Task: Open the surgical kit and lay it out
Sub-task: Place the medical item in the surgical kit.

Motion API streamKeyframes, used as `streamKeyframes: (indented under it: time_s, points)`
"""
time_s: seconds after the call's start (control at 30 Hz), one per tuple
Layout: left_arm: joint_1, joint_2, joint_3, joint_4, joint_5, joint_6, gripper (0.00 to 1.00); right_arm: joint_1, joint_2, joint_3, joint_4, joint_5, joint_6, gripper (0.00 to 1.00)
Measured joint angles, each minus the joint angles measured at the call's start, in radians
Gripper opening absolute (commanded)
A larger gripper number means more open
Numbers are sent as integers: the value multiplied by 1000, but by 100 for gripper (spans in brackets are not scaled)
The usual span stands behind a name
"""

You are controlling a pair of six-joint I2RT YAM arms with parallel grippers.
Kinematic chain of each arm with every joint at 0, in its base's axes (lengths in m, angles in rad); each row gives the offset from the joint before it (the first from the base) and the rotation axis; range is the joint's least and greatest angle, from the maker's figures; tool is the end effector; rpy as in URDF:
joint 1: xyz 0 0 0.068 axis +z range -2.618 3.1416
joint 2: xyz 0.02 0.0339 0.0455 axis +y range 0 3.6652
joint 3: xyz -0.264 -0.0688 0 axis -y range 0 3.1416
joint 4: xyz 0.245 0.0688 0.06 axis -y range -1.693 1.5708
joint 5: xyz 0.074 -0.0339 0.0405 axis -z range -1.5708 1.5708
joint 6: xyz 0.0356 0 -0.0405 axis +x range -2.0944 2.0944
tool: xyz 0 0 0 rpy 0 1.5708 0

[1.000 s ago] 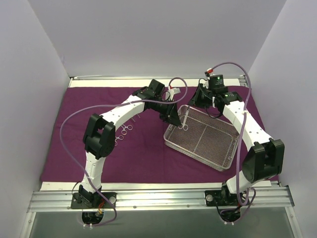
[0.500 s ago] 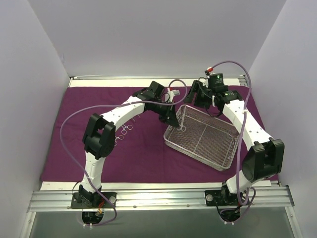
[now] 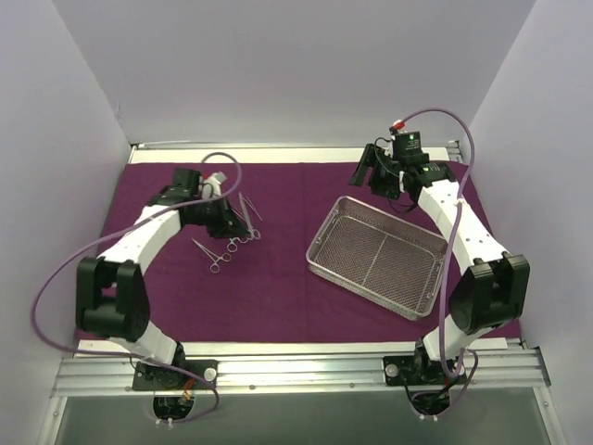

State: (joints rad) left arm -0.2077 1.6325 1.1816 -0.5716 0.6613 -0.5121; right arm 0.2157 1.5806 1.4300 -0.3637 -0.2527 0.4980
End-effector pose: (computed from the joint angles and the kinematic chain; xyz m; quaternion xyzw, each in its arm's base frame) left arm 0.3244 -0.0907 0.2371 -0.0512 0.9133 -0.3827 0.1296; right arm 0.3578 0.0875 0.3467 0.0577 0.8572 0.2766 0.4305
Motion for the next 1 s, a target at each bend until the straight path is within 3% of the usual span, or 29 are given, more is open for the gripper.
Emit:
streamKeyframes:
  time_s: [0.27,0.43,0.7,1.0]
  points:
    - [146,-263,-151,-23,-80,-19,2,8,30,0,0,-12,2,69]
    - [195,-277,-241,-71,-140,-35,2,8,32,0,0,-22,1,69]
    - [287,-277,-245,-193,-324,-57,2,8,35,0,0,-31,0,69]
    - [343,-257,-293,-180,-348,-84,2,8,53,-1,-1,-45,-2,69]
